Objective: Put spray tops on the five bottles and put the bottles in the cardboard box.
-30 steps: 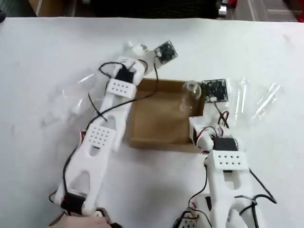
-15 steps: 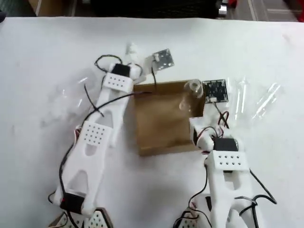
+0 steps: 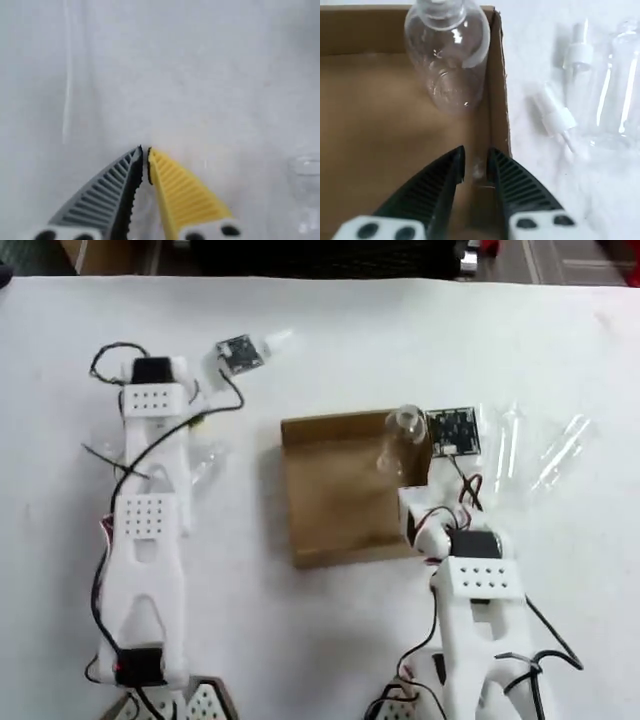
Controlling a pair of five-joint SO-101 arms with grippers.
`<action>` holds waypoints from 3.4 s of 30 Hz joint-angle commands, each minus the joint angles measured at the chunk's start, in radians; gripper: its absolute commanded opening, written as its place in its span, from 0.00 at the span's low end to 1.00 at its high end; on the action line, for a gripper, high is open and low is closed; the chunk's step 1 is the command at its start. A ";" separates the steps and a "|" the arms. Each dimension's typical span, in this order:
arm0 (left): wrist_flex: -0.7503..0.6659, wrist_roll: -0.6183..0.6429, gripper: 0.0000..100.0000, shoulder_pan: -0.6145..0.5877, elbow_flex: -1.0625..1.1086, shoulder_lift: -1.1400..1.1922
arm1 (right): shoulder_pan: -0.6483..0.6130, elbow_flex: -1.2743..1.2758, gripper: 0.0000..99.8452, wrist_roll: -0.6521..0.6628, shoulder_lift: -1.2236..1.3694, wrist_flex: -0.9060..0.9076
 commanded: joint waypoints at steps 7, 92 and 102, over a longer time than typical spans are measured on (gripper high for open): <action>-0.210 0.150 0.05 0.061 -0.037 -0.219 | -0.004 -0.009 0.06 0.011 -0.025 -0.002; 0.097 -0.247 0.02 -0.130 1.418 -1.268 | -0.007 0.025 0.06 0.060 -0.027 -0.071; -0.032 -0.242 0.02 -0.134 1.860 -1.595 | -0.008 0.017 0.06 0.060 -0.028 -0.028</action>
